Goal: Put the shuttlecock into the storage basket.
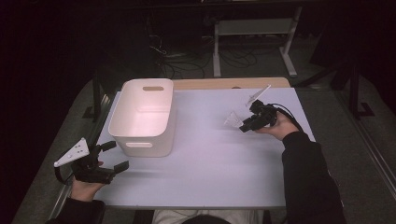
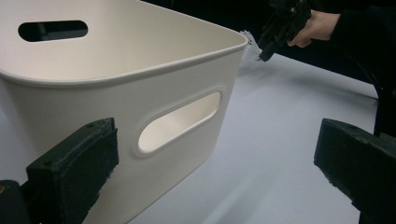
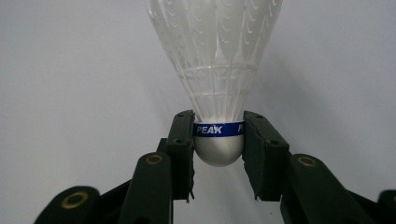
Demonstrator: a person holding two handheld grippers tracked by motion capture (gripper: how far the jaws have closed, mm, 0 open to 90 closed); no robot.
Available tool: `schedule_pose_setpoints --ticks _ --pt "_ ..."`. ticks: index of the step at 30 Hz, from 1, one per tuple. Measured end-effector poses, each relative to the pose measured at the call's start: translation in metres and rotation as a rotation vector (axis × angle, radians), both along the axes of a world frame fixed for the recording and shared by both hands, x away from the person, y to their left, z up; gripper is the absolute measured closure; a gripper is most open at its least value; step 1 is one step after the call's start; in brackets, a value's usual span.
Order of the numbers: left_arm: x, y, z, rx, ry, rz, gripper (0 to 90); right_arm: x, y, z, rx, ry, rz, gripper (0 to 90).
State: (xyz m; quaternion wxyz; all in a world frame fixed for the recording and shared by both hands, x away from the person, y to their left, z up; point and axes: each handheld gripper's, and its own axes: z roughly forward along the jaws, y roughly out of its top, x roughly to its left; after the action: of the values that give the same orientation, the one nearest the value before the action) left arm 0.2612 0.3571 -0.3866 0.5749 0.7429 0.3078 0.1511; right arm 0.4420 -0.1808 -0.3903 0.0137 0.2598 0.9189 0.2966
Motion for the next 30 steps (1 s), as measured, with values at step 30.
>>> schedule_pose_setpoints --ticks 30 --pt "0.000 0.000 0.000 -0.004 -0.003 -0.001 0.0 -0.012 0.027 0.048 -0.013 -0.058 0.063 64.2"
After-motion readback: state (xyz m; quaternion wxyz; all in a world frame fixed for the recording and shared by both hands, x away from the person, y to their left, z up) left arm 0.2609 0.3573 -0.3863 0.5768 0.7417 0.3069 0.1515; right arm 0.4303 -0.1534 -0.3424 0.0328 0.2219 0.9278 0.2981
